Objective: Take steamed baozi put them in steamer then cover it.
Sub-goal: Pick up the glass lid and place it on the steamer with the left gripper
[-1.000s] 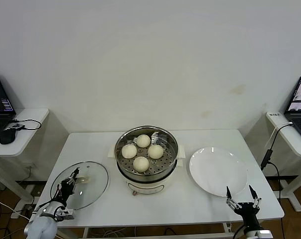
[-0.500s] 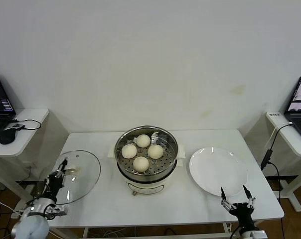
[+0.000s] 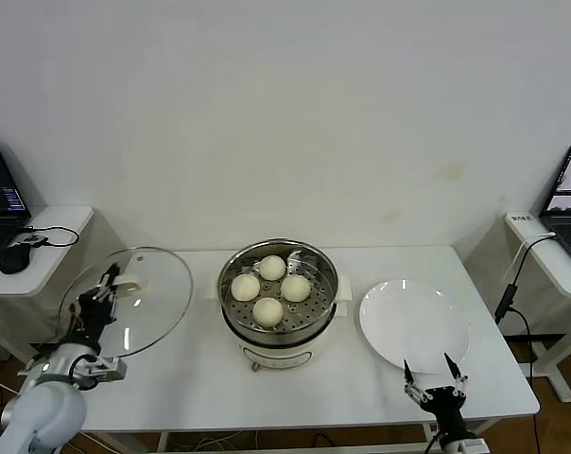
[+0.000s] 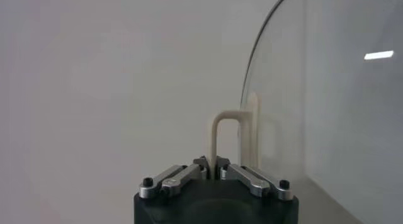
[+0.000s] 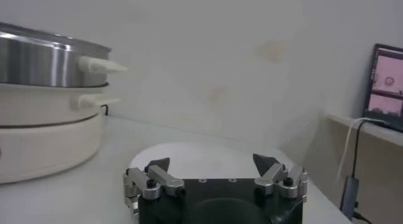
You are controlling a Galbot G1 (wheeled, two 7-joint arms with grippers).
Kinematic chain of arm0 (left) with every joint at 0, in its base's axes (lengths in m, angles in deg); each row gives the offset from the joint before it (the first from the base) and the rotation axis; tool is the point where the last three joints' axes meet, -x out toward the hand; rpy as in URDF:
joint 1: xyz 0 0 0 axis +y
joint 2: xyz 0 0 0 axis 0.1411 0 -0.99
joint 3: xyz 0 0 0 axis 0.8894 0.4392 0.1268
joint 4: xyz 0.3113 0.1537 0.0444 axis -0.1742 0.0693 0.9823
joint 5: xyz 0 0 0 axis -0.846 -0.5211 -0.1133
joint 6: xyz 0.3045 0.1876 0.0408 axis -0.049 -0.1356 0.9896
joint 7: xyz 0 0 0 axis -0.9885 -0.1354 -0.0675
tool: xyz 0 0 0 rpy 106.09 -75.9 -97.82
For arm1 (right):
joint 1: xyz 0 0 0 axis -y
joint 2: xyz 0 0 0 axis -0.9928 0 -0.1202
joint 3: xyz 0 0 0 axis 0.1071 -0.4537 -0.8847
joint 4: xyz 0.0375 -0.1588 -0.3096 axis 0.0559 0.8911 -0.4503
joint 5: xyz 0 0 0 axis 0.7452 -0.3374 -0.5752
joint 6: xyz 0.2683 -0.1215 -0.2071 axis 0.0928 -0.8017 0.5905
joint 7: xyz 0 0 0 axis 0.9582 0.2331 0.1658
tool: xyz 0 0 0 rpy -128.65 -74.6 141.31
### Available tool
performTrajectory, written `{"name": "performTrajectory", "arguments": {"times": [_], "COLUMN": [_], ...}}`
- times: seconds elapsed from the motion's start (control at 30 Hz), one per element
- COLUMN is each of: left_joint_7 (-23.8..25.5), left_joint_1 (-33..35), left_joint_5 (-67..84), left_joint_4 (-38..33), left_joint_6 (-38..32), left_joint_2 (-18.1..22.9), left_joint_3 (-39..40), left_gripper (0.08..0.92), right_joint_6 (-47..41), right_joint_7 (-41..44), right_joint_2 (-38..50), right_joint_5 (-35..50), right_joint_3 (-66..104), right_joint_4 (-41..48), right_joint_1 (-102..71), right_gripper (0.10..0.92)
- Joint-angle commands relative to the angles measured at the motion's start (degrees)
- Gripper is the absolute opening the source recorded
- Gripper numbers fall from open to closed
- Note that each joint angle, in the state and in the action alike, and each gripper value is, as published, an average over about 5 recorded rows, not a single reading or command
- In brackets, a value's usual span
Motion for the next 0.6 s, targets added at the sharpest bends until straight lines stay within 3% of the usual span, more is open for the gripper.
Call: {"name": "performTrajectory", "arguments": {"times": [0.03,0.2,0.33,0.6], "left_joint_7": [5.34,8.12,11.40,18.34], "left_joint_1": [-12.09,-23.09,-29.62,-34.22], "left_joint_5": [7.77,3.58,-0.99,-13.80], "left_joint_4": [-10.25,-5.59,-2.21,2.84], "left_joint_6": [16.27,19.66,21.30,22.25], "left_joint_2": [-6.08,-2.88,2.31,12.81], "left_joint_3": [22.15,32.38,37.00,41.69], "left_gripper": [0.142,0.142,0.142,0.142], "right_joint_6": [-0.52,-0.33,-0.16,-0.04], "right_joint_7": [-1.46,-3.61,-5.72,-7.34], "right_joint_2": [-1.75,-4.05,-4.93,-5.03], "right_joint_5": [-6.46,-12.15,-15.16,-17.37], "right_joint_3": [-1.77,-2.36,-2.41,-2.59], "right_joint_4": [0.02,0.60,1.27,2.01], "right_joint_1": [0.06,0.10,0.08,0.22], "right_gripper": [0.823,0.823,0.823,0.823]}}
